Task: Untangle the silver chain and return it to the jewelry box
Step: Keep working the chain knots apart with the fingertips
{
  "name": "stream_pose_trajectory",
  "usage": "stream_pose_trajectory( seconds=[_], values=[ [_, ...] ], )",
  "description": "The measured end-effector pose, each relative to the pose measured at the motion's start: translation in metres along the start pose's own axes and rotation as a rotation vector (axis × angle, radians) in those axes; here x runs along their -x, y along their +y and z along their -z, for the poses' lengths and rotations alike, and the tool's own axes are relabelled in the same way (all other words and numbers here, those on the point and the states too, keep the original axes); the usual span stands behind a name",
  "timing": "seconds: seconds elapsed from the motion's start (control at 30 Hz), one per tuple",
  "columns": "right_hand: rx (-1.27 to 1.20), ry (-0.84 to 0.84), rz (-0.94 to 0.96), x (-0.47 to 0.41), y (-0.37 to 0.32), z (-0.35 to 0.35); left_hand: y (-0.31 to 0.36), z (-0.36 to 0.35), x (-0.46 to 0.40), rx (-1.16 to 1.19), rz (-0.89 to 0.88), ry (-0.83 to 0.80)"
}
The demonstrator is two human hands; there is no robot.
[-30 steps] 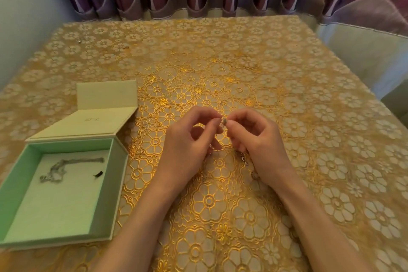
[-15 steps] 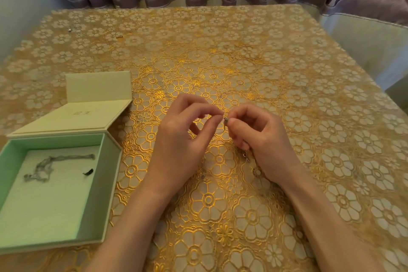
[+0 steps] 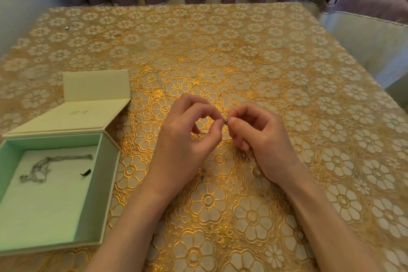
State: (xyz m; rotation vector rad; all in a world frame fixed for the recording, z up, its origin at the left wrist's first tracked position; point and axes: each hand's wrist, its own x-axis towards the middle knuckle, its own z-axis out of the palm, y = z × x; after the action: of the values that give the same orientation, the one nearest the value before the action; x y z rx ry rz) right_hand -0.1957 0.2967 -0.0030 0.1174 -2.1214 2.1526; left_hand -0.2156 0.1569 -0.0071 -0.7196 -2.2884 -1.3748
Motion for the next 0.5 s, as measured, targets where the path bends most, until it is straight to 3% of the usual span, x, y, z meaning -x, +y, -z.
stream_pose_trajectory(
  seconds=[0.23,0.5],
  values=[
    [-0.082,0.057,0.032,-0.0025,0.0079,0.0036,0.0006,0.0012,-0.0017,0.043,0.054,0.029],
    [0.060,0.015,0.090,-0.0018,0.0043,0.0012,0.0003,0.0000,-0.0012,0.021,0.015,0.003]
  ],
)
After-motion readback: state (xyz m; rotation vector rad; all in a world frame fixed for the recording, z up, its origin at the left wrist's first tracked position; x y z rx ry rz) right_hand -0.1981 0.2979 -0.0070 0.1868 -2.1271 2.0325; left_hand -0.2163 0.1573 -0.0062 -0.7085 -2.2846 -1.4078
